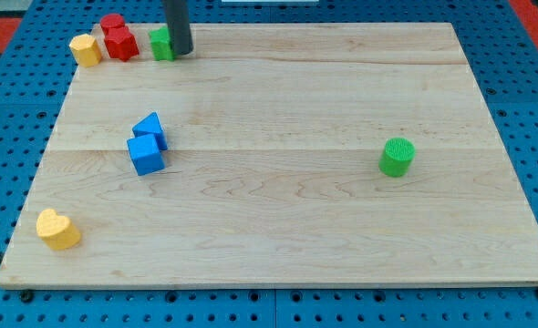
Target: Push the blue triangle and blue cube into the group of blocks
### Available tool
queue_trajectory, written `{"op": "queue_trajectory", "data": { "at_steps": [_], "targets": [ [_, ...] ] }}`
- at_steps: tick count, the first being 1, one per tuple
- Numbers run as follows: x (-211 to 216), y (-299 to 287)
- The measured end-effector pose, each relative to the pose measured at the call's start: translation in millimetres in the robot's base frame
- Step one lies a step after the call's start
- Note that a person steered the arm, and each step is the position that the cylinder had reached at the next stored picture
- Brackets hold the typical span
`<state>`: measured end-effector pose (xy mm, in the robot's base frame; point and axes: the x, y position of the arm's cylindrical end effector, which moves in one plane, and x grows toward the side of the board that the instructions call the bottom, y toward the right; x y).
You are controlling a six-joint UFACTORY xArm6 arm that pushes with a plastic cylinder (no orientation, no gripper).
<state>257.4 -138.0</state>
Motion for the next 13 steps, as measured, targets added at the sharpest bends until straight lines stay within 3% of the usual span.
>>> {"op": "queue_trajectory", "data": {
  "at_steps": [1,2,3,5,6,8,9,10,11,12,13],
  "targets": [
    [96.2,60.2],
    [239.0,59.7],
    [245.6,16.5],
    [136.5,-31.0],
    [112.2,-56.1],
    [131.9,6.4],
    [68.2,-32.5],
    [56.2,-43.0],
    [81.0,-45.0],
    [29.9,-57.9],
    [92.6,-47.1]
  ]
}}
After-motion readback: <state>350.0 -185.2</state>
